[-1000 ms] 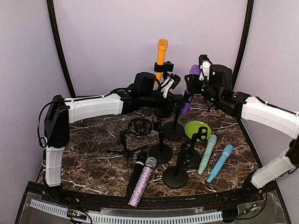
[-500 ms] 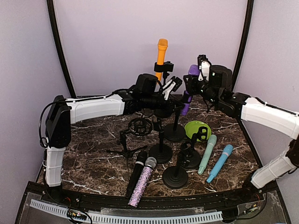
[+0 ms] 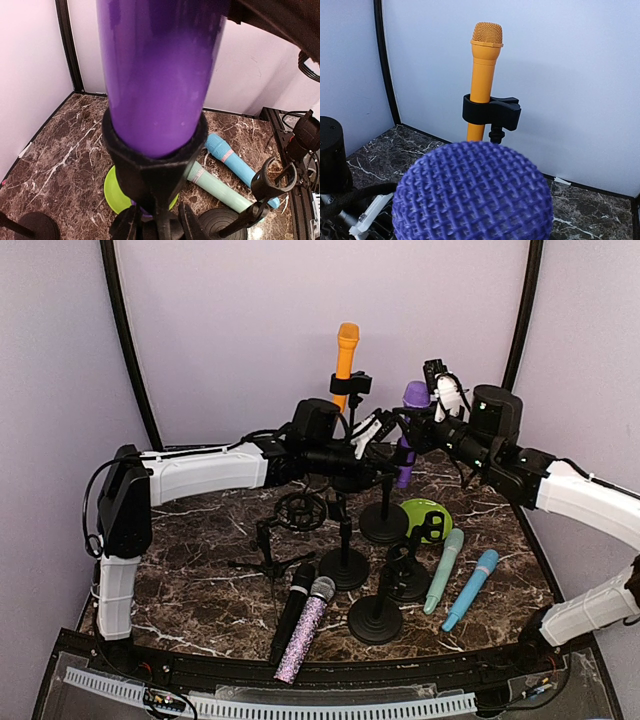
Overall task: Remove the microphone from the stand
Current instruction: Hold the microphone stand with the microphone.
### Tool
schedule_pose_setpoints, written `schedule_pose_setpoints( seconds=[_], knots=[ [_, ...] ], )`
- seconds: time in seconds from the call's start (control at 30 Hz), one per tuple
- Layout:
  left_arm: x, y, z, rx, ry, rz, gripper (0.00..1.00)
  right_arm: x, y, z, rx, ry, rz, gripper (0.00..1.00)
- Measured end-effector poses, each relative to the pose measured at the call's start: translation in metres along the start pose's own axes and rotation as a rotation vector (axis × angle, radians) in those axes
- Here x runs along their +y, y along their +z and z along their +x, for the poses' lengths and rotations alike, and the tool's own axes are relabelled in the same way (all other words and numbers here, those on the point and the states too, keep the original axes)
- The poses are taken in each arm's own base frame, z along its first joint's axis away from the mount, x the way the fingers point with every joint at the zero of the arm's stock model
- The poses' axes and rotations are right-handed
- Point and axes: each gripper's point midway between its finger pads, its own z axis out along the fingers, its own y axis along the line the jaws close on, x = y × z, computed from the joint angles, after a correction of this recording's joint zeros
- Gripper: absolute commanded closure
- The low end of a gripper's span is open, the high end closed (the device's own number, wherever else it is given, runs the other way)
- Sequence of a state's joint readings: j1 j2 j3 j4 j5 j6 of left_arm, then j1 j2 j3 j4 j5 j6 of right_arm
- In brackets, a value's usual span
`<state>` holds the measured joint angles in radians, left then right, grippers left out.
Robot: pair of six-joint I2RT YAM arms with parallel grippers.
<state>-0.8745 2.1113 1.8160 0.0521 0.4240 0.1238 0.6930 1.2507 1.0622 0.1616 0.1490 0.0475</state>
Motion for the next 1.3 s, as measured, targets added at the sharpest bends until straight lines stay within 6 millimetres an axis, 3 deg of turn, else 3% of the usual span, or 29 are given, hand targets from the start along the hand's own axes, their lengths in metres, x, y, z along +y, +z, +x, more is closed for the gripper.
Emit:
schedule_pose_setpoints(
  seconds=[0.27, 0.77, 1.3],
  knots=[
    [-0.001, 0.001, 0.006, -0.01, 0.032, 0.009, 1.0, -0.003, 0.0, 0.005, 0.013, 0.045, 0.012, 0.89],
    [-0.002, 0.001, 0.023, -0.011, 0.054, 0.003, 1.0, -0.018, 0.003, 0.025, 0.056, 0.198, 0.23, 0.9],
    [0.002, 0.0, 0.021, -0.037, 0.063, -0.011, 1.0, -0.029, -0.001, 0.022, 0.024, 0.264, 0.331, 0.89]
  ],
)
